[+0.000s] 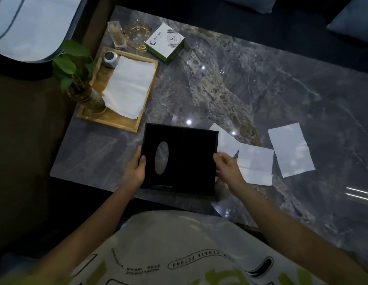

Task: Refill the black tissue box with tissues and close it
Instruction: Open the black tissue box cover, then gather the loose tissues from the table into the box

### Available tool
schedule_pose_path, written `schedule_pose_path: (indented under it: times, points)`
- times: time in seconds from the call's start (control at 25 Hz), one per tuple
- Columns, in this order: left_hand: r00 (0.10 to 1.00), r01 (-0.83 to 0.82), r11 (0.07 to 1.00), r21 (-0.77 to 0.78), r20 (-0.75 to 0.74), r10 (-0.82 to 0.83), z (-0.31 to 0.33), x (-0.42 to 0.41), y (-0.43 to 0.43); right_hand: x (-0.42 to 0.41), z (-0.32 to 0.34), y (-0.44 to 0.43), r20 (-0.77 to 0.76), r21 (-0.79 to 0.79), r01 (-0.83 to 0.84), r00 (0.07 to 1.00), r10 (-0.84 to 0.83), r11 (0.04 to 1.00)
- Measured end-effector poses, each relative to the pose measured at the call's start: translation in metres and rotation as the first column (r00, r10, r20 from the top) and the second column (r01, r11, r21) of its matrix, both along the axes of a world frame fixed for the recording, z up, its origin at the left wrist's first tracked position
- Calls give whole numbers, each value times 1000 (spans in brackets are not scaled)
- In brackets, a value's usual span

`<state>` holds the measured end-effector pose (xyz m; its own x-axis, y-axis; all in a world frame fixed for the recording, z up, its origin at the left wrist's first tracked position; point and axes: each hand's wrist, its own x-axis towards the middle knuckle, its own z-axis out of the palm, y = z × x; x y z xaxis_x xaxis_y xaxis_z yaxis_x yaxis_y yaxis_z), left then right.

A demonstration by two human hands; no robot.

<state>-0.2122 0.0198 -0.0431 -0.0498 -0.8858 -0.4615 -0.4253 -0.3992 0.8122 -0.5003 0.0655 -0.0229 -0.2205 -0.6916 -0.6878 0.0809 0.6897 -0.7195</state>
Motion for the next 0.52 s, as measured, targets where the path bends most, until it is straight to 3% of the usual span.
schedule_pose_path:
  times: [0.04, 0.12, 0.24, 0.4, 0.52]
  points:
    - [999, -30, 999, 30, 17, 29, 1, -3, 1, -6, 1, -5, -54, -19, 1, 999, -2, 1000]
    - [996, -57, 996, 65, 77, 52, 5, -8, 1, -21, -2, -16, -308, -33, -97, 948, 82, 995]
    - [991, -43, 999, -14, 128, 44, 15, -16, 6, -44, -10, -30, -612, -6, -300, 755, 234, 954]
    - [971, -19, 970, -241, 226, 75, 32, -28, 16, -63, -19, -47, -691, 239, -484, 524, 498, 841]
    - [950, 27, 964, -265, 305, 58, 40, -38, 13, -62, -23, -52, -685, 349, -511, 433, 586, 786]
